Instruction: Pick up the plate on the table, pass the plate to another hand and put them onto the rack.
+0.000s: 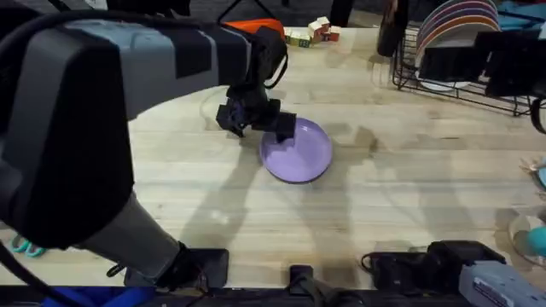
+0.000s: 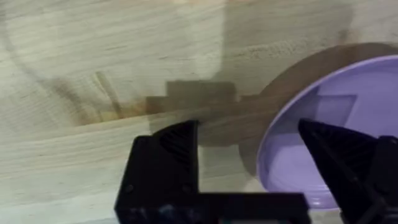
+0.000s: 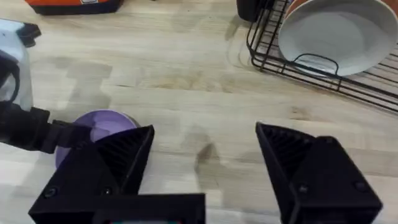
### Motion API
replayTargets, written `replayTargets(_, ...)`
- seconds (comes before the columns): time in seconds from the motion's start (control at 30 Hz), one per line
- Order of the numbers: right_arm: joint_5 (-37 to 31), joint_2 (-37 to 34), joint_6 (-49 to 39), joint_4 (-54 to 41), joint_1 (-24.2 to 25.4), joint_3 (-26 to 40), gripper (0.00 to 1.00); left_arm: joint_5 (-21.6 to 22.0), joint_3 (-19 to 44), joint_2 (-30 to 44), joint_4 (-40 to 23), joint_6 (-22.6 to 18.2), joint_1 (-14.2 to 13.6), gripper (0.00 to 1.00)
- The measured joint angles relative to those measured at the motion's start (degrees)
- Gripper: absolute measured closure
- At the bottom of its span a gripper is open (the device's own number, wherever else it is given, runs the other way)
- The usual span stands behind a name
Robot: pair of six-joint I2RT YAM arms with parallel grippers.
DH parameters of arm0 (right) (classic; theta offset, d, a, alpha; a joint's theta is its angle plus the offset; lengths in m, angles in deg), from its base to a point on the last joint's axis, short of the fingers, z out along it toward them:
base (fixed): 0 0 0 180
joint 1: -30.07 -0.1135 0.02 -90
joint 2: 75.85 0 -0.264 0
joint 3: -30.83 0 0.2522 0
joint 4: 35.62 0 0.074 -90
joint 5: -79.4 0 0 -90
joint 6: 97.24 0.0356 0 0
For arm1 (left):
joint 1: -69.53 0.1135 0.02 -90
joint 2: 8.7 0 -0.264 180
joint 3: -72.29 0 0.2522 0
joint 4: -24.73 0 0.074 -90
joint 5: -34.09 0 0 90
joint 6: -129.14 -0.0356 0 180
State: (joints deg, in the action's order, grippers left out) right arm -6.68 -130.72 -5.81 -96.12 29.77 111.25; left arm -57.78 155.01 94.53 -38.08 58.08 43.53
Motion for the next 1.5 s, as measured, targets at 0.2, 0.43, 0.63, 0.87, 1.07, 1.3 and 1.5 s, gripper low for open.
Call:
replayTargets(0.2,0.0,0.0,0.0,0.0,0.0,0.0,0.009,-0.9,0.4,0.3,0.3,0.2,0.2,0.417)
replayTargets(0.43,0.0,0.0,0.0,0.0,0.0,0.0,0.009,-4.2,0.7,0.5,0.7,0.6,0.2,0.878)
replayTargets(0.63,1.6,0.0,0.1,3.0,0.0,0.0,0.009,-6.1,1.6,0.7,1.0,0.6,0.2,0.949)
replayTargets(0.87,7.0,0.0,0.3,4.3,0.0,0.0,0.009,-6.3,6.9,1.5,-0.3,0.6,0.1,0.96)
replayTargets(1.07,8.2,0.0,0.3,4.4,0.0,0.0,0.009,-6.2,12.7,1.9,-2.6,0.6,0.0,0.959)
replayTargets(1.3,8.6,0.0,0.3,4.4,0.0,0.0,0.009,-6.7,18.2,1.9,-5.5,-0.4,0.1,0.959)
replayTargets(1.5,8.6,-1.1,0.3,4.5,0.0,0.0,0.009,-8.3,24.0,1.9,-10.1,-1.2,1.0,0.959)
